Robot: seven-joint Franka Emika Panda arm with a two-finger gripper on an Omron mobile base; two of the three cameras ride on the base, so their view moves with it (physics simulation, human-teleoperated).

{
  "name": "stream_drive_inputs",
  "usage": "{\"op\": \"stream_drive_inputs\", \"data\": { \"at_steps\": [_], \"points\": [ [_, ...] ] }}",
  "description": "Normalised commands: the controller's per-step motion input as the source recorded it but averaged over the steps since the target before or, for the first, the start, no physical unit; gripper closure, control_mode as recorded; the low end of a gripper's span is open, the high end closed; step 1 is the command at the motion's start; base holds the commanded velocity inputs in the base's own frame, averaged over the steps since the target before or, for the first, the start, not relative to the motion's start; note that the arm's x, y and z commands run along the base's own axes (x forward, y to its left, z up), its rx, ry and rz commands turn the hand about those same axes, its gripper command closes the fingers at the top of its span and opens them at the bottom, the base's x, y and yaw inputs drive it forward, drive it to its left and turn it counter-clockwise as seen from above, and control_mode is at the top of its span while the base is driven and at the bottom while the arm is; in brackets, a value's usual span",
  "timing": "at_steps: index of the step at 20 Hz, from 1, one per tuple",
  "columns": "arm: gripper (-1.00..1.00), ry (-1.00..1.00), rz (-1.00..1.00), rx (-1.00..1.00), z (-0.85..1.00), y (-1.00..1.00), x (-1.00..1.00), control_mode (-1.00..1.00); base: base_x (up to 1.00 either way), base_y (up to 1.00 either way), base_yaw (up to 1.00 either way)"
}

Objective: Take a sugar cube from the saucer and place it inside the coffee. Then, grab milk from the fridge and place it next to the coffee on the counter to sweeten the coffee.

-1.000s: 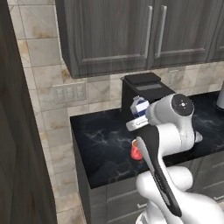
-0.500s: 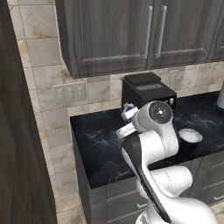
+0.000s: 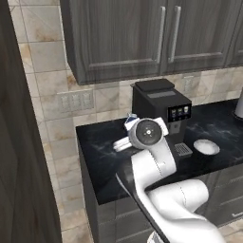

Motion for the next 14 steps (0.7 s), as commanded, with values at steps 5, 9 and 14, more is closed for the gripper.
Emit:
{"op": "stream_drive_inputs", "data": {
  "at_steps": [5,9,14],
  "points": [
    [1.0,-0.28,-0.37,0.0,-0.13,0.46,0.0,-1.0,0.0,0.0,0.0],
    [1.0,-0.31,-0.39,0.04,-0.28,0.34,0.0,-1.0,0.0,0.0,0.0],
    [1.0,-0.17,-0.27,0.17,-0.18,0.19,0.0,-1.0,0.0,0.0,0.0]
  ]
}}
